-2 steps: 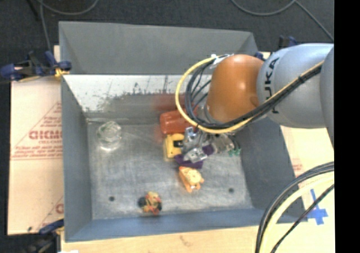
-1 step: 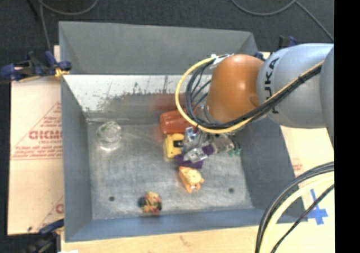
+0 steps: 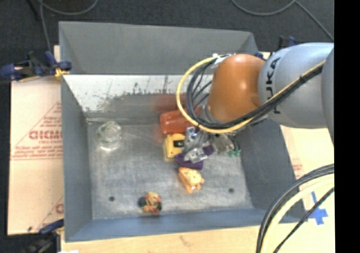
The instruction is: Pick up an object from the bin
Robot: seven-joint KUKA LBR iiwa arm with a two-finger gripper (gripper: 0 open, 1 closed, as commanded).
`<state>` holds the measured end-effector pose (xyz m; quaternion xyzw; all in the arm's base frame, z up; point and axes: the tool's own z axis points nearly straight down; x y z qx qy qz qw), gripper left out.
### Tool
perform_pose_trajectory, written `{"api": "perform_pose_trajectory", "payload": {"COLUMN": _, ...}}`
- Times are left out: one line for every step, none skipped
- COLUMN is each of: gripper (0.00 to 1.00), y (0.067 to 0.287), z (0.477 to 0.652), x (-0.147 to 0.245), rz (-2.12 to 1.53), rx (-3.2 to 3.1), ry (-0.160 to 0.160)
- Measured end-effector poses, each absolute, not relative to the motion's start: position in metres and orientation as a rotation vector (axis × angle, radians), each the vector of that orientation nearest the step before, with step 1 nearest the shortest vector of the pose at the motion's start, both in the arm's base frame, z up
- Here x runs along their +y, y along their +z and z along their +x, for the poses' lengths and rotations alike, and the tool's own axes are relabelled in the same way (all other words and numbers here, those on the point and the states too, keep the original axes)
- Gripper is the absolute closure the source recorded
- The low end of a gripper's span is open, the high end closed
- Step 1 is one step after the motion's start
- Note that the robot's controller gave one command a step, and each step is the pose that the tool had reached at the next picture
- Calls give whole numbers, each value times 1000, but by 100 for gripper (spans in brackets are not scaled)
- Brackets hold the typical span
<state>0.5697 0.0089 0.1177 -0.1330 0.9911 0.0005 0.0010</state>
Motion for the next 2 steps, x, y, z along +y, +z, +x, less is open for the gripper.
{"api": "perform_pose_trajectory", "payload": {"gripper": 100, "y": 148, "z": 573, "x": 4, "rz": -432, "rx": 3110, "ry": -1}}
{"api": "perform_pose_trajectory", "payload": {"gripper": 100, "y": 191, "z": 551, "x": -7, "rz": -913, "rx": 3005, "ry": 0}}
